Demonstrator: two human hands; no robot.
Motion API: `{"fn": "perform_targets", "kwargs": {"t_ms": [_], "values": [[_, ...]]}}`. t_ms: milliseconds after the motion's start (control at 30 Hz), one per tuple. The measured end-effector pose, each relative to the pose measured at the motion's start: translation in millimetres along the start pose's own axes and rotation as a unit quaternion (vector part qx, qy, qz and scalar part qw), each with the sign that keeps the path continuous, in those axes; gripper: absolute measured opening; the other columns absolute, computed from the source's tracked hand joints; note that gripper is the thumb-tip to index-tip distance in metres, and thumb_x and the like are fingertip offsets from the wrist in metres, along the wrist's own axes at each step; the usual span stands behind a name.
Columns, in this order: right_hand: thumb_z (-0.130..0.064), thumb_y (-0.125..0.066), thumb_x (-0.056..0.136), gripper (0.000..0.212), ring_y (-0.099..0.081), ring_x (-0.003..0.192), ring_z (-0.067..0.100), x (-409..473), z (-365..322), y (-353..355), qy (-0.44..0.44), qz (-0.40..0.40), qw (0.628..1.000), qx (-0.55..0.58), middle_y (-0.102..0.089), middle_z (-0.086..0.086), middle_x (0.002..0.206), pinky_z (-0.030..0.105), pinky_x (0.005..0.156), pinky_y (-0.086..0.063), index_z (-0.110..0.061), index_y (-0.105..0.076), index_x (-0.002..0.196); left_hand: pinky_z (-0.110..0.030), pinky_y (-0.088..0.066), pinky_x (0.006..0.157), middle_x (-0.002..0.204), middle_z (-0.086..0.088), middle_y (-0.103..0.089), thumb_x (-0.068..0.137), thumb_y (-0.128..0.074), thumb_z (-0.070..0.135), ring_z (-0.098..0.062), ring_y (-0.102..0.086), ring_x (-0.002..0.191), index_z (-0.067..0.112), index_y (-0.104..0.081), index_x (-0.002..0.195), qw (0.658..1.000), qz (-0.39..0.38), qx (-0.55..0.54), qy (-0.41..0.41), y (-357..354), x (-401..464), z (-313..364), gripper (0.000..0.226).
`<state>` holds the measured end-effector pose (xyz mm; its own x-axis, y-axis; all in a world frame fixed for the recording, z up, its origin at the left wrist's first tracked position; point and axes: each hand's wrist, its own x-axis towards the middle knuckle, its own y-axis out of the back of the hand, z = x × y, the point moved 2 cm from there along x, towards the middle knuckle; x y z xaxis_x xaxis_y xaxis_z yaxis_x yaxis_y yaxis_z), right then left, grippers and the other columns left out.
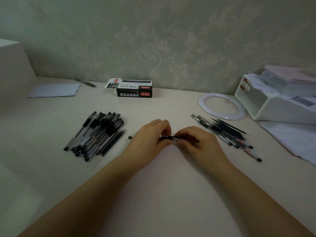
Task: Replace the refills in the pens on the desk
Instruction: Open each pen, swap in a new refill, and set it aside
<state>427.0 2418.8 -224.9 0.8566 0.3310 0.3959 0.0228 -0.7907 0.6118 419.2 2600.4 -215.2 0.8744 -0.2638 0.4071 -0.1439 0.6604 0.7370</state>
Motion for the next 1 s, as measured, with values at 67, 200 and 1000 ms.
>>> {"fn": "perform_targets", "kwargs": {"t_ms": [67, 200, 1000], "values": [[-0.017, -0.072, 0.085, 0.013, -0.066, 0.084, 0.01, 0, 2, 1, -0.016, 0.002, 0.999, 0.036, -0.071, -0.011, 0.088, 0.027, 0.077, -0.052, -0.026, -0.075, 0.093, -0.024, -0.043, 0.063, 0.082, 0.011, -0.054, 0.085, -0.069, 0.026, -0.008, -0.053, 0.073, 0.023, -0.054, 0.084, 1.0, -0.005, -0.002, -0.005, 1, 0, 1, 0.015], [-0.018, -0.073, 0.084, 0.013, -0.069, 0.085, 0.004, 0, 5, 3, -0.031, -0.019, 0.997, 0.07, -0.074, -0.016, 0.088, 0.019, 0.078, -0.052, -0.029, -0.077, 0.089, -0.021, -0.039, 0.062, 0.076, 0.011, -0.051, 0.085, -0.069, 0.024, -0.008, -0.05, 0.071, 0.021, -0.056, 0.08, 1.0, -0.013, -0.003, -0.015, 1, 0, 3, 0.015], [-0.026, -0.069, 0.089, 0.023, -0.063, 0.077, 0.003, 2, 11, 4, -0.09, 0.068, 0.988, 0.104, -0.068, -0.014, 0.088, 0.011, 0.069, -0.046, -0.026, -0.068, 0.112, -0.027, -0.042, 0.062, 0.096, -0.001, -0.058, 0.094, -0.059, 0.022, -0.019, -0.057, 0.076, 0.016, -0.064, 0.1, 0.972, 0.183, 0.106, 0.099, 51, 2, -13, 0.01]]}}
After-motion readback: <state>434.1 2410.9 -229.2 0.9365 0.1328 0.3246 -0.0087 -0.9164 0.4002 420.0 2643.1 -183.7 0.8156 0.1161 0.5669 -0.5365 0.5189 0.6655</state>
